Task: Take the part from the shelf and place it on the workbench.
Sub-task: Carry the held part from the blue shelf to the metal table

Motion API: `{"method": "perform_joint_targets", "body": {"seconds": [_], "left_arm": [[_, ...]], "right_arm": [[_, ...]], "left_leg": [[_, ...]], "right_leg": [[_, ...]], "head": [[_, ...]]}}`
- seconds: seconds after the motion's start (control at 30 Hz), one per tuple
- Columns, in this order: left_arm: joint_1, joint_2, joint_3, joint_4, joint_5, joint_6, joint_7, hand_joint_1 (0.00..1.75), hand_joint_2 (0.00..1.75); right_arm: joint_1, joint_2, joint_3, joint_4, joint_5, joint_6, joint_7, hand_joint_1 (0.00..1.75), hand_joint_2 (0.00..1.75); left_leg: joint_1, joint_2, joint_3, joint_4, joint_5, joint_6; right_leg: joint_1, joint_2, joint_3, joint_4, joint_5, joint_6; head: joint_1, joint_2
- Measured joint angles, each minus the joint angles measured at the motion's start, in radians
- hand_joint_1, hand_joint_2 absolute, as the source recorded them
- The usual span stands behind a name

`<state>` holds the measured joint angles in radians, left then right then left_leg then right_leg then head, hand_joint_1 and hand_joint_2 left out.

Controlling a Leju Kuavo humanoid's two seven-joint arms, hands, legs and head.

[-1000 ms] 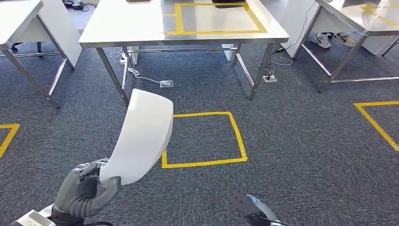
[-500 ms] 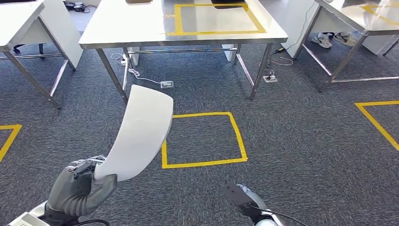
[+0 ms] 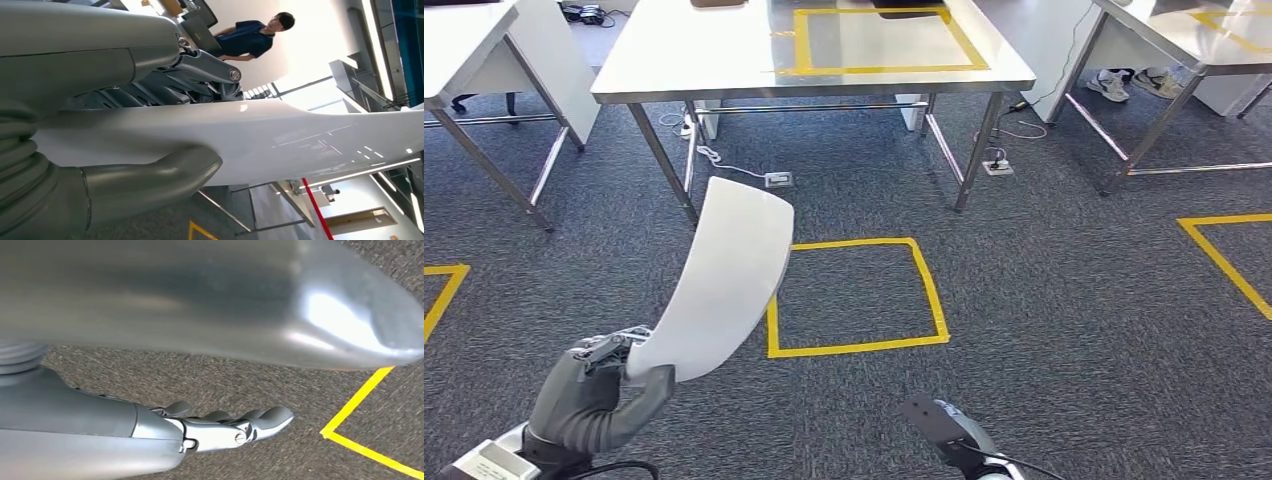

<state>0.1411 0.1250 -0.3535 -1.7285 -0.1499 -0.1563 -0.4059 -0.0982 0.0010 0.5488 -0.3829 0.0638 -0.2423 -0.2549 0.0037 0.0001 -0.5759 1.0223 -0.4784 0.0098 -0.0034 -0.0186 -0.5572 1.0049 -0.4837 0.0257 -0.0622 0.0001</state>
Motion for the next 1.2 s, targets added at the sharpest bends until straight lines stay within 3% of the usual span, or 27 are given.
{"method": "perform_joint_targets", "body": {"seconds": [1.2], "left_arm": [[-0.028, -0.01, 0.012, 0.035, 0.015, -0.011, -0.078, 1.75, 1.75]], "right_arm": [[0.026, -0.016, -0.016, 0.014, 0.016, -0.043, 0.009, 0.0, 0.0]], "left_leg": [[0.0, 0.0, 0.0, 0.0, 0.0, 0.0]], "right_leg": [[0.0, 0.0, 0.0, 0.0, 0.0, 0.0]], "head": [[0.0, 0.0]]}}
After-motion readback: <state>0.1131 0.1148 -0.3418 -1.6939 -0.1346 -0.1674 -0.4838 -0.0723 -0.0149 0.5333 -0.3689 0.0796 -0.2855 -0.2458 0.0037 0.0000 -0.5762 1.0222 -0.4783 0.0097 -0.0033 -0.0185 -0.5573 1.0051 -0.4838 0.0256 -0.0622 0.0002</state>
